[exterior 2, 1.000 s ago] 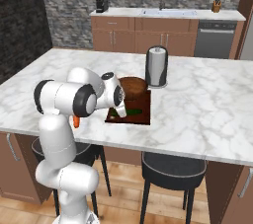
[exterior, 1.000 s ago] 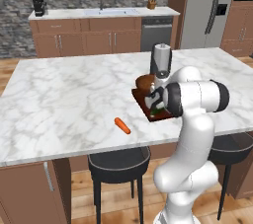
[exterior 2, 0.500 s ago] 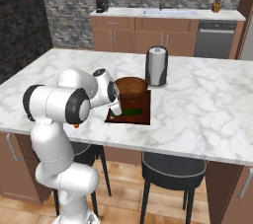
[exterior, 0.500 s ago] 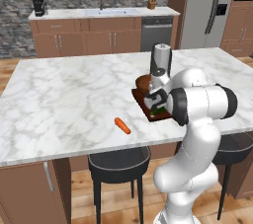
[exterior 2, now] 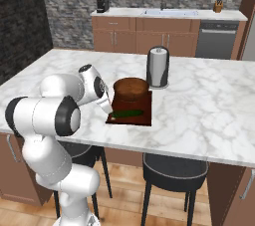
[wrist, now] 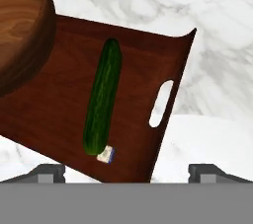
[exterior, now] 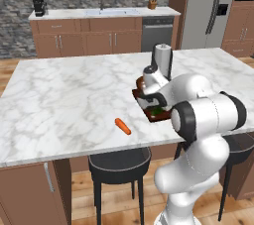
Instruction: Place the two vegetables and bowl onto the tray for setting up a vegetable dip station.
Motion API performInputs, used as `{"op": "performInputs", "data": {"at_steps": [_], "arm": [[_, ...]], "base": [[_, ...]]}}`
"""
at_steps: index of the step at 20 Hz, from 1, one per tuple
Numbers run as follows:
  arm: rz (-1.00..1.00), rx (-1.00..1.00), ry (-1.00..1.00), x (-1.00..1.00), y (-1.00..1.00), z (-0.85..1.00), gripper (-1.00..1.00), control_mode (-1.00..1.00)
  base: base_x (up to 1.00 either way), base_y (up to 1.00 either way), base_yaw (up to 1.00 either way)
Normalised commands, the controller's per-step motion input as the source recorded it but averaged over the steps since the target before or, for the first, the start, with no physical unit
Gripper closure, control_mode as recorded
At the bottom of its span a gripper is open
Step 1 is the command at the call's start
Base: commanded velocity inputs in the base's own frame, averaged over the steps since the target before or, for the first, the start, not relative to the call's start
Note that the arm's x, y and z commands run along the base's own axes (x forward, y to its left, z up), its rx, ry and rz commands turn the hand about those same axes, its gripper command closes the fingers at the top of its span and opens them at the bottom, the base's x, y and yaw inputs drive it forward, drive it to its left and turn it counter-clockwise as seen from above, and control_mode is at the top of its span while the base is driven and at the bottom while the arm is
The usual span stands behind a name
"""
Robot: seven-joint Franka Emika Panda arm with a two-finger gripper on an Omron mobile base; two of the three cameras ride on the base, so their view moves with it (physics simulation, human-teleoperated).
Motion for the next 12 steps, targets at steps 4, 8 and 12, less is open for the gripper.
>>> {"op": "performInputs", "data": {"at_steps": [4, 8, 12], "arm": [[0.22, 0.02, 0.09, -0.25, 0.19, 0.1, -1.0, -1.0], [0.34, 0.0, 0.11, -0.05, 0.25, 0.0, -1.0, -1.0], [0.48, 0.0, 0.13, -0.01, 0.2, 0.0, -1.0, -1.0]], "base": [[0.0, 0.0, 0.0], [0.0, 0.0, 0.0], [0.0, 0.0, 0.0]]}}
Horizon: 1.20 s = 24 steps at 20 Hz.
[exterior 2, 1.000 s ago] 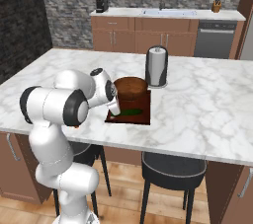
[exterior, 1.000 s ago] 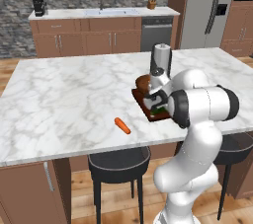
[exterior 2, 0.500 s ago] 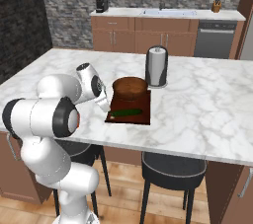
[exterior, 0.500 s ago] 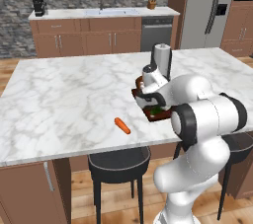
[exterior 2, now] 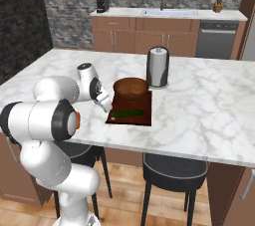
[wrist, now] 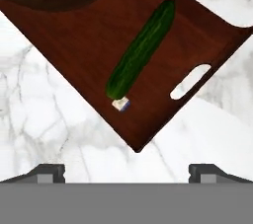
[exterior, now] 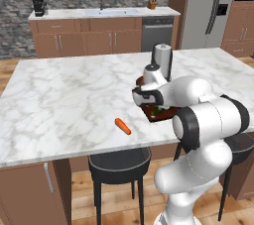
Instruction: Place the two vegetables and bowl onto the tray for setting up a vegetable dip station.
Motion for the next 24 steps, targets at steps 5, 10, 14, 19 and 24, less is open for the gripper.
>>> {"op": "performInputs", "data": {"at_steps": [5, 10, 14, 19, 24], "arm": [[0.43, 0.0, 0.19, 0.0, 0.33, 0.0, -1.0, -1.0], [0.34, 0.0, 0.11, -0.08, 0.54, -0.05, -1.0, -1.0], [0.28, 0.0, 0.06, -0.08, 0.57, -0.14, -1.0, -1.0], [0.09, 0.0, 0.05, -0.27, 0.29, -0.28, -1.0, -1.0], [0.0, 0.0, 0.02, -0.42, 0.11, -0.36, -1.0, -1.0]], "base": [[0.0, 0.0, 0.0], [0.0, 0.0, 0.0], [0.0, 0.0, 0.0], [0.0, 0.0, 0.0], [0.0, 0.0, 0.0]]}}
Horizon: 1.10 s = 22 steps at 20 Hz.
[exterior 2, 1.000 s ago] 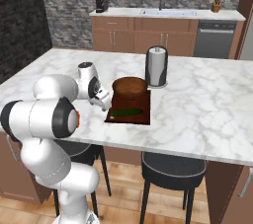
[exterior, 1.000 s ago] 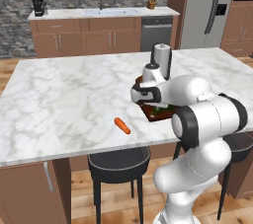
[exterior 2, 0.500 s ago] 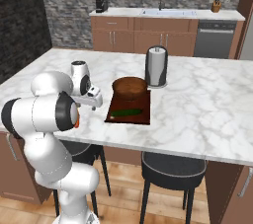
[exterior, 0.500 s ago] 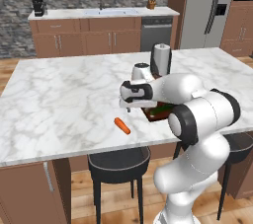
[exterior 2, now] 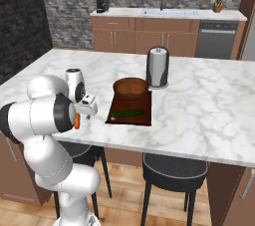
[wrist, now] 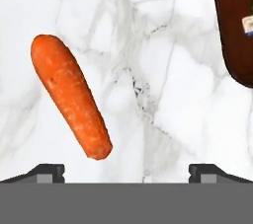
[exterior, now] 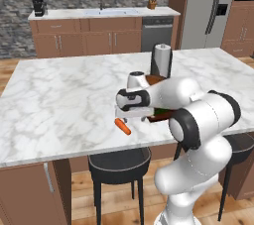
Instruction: Place the two vegetables and bowl onto the tray for setting up a vegetable dip station.
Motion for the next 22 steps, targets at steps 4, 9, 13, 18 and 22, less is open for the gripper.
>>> {"op": "performInputs", "data": {"at_steps": [4, 9, 13, 18, 22], "arm": [[0.02, 0.0, 0.0, -0.05, 0.4, -0.27, -1.0, -1.0], [0.06, -0.01, 0.0, 0.03, 0.5, -0.24, -1.0, -1.0], [0.11, -0.01, -0.02, 0.08, 0.19, -0.27, -1.0, -1.0], [0.09, 0.0, -0.04, 0.0, -0.06, -0.11, -1.0, -1.0], [0.09, 0.0, 0.0, 0.0, -0.16, 0.0, -1.0, -1.0]], "base": [[0.0, 0.0, 0.0], [0.0, 0.0, 0.0], [0.0, 0.0, 0.0], [0.0, 0.0, 0.0], [0.0, 0.0, 0.0]]}}
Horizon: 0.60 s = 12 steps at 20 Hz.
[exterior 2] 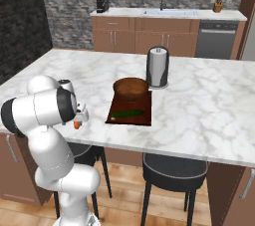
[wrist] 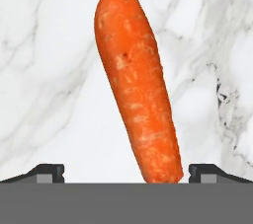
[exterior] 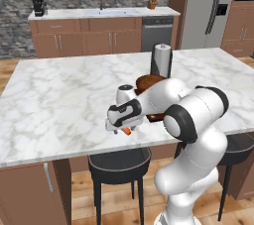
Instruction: Place the two vegetables and bowl onto the tray for setting up a vegetable dip station.
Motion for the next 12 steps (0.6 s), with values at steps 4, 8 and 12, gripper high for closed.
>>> {"op": "performInputs", "data": {"at_steps": [4, 8, 12], "arm": [[0.09, 0.0, 0.0, 0.0, -0.14, 0.0, -1.0, -1.0], [0.1, 0.0, -0.03, 0.07, -0.01, 0.0, -1.0, -1.0], [0.08, 0.0, -0.04, 0.32, 0.0, 0.0, -1.0, -1.0]], "base": [[0.0, 0.0, 0.0], [0.0, 0.0, 0.0], [0.0, 0.0, 0.0]]}}
